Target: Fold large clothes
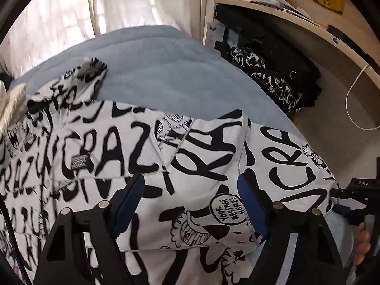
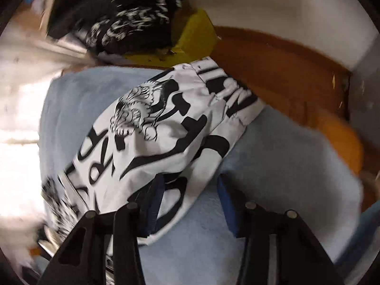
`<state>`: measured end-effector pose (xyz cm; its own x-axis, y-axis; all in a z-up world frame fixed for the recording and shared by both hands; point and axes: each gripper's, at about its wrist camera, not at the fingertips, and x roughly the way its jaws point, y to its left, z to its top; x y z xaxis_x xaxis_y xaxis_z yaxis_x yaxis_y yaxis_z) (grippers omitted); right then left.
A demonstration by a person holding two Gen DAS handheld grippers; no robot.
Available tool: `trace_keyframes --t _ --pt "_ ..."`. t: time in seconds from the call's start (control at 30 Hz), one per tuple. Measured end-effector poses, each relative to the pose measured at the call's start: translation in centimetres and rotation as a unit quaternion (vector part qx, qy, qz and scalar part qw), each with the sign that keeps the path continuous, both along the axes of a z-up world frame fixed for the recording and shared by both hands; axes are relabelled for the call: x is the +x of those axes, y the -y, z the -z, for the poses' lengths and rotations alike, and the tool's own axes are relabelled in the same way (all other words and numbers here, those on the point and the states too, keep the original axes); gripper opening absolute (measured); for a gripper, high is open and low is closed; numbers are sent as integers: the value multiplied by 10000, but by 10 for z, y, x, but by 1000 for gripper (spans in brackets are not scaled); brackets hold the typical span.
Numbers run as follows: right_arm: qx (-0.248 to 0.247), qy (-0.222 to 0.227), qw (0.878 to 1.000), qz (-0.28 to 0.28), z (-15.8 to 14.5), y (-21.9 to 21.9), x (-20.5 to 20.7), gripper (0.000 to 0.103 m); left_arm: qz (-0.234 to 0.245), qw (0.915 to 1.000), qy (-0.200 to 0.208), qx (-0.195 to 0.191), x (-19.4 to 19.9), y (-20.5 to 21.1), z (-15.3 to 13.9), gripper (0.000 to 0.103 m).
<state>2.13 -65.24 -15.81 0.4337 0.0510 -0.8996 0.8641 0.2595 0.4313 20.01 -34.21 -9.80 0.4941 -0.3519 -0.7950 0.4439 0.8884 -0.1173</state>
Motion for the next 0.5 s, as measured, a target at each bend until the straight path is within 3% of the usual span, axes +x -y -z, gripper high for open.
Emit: trace_keyframes --t 0.13,0.2,0.23,0.3,0.37,0.43,0.5 --pt "-6 201 9993 314 7 2 2 48 -66 9999 -60 -50 2 -2 5 79" --pt "-265 192 9990 294 3 0 7 42 -113 9999 -83 -45 2 -6 4 79" --pt "-400 218 9986 279 0 -2 8 21 -140 9998 -93 -47 4 -9 3 79" --pt "-785 269 9959 366 -13 -7 9 4 -184 9998 -77 -74 5 -18 -2 79" --pt "-1348 526 9887 385 -37 -16 10 3 -264 9995 -21 -147 8 -32 -10 79" --pt "-2159 823 9728 134 -76 -38 16 3 -339 9991 90 -256 10 -50 -21 79" --pt "-2882 1286 9485 -270 -122 -72 26 3 -476 9980 297 -288 12 -73 -33 79"
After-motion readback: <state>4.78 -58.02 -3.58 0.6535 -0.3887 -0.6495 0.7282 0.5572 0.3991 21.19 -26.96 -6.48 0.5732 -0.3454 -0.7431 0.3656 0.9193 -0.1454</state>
